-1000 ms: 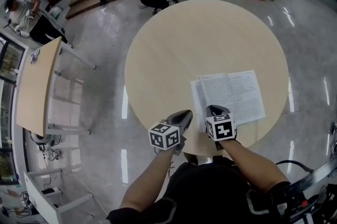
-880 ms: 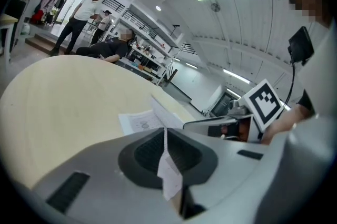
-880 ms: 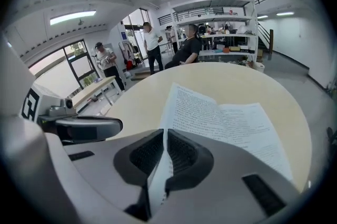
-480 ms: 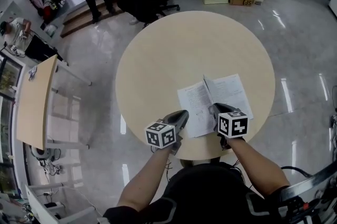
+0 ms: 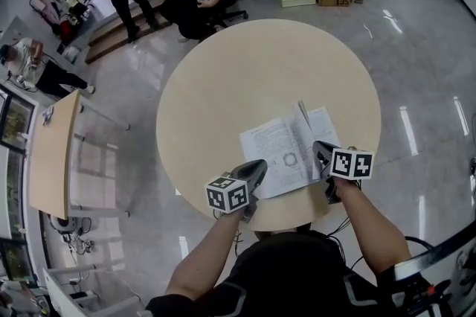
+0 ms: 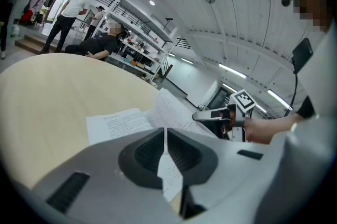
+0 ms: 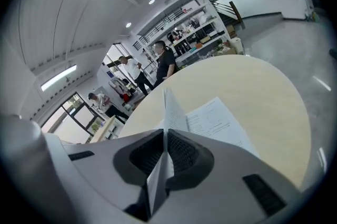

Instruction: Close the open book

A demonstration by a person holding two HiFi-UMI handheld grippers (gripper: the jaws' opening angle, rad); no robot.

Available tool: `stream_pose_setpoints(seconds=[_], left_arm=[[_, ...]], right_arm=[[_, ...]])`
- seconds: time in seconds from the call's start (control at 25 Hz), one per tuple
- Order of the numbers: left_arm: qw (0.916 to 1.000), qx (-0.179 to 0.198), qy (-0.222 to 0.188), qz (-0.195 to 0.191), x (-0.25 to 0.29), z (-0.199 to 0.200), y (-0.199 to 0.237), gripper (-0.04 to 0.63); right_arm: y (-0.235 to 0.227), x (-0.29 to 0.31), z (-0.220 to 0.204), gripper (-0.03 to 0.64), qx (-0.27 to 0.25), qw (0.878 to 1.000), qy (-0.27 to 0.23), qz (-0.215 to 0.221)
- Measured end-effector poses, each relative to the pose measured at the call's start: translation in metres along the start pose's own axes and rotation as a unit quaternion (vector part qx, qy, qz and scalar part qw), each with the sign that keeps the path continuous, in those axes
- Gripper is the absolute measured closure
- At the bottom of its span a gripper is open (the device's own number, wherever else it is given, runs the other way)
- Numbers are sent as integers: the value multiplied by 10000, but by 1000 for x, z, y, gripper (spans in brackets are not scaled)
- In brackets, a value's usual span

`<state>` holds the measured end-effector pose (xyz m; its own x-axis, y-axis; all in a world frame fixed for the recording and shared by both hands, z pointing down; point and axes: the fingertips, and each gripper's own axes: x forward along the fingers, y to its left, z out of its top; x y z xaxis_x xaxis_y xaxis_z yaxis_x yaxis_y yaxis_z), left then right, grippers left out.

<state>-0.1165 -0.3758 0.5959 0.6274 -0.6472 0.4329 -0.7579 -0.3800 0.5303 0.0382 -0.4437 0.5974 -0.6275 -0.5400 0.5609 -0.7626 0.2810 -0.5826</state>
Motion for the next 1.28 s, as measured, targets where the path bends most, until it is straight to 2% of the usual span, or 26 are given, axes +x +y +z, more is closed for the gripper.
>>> stream_pose_setpoints(seconds=[0.16,0.52,0.68,0.8,0.92,1.12,1.28], left_arm=[[10000,-43,6,-10,1,-2,-3,601],[9994,-165,262,173,32,-13,-11,601],[9991,-171,323,231,32,-20,-12,601],[9988,-216,345,285,32,-25,-12,601],[9987,-224,344,314,29,-27,-11,601],[9987,-204,299,349,19,-31,-5,601],[9990,-163,137,394,3,-24,5,601]], right_arm=[[-24,-7,5,592,442,9986,-103,269],[-106,-9,-5,592,1122,9935,137,94],[-129,-3,-31,589,1361,9900,363,27],[-138,-2,-46,581,1166,9911,637,-90],[-147,0,-48,577,671,9937,807,-404],[-163,-1,-38,521,239,9940,693,-815],[-146,-8,-28,477,-25,9942,519,-940]])
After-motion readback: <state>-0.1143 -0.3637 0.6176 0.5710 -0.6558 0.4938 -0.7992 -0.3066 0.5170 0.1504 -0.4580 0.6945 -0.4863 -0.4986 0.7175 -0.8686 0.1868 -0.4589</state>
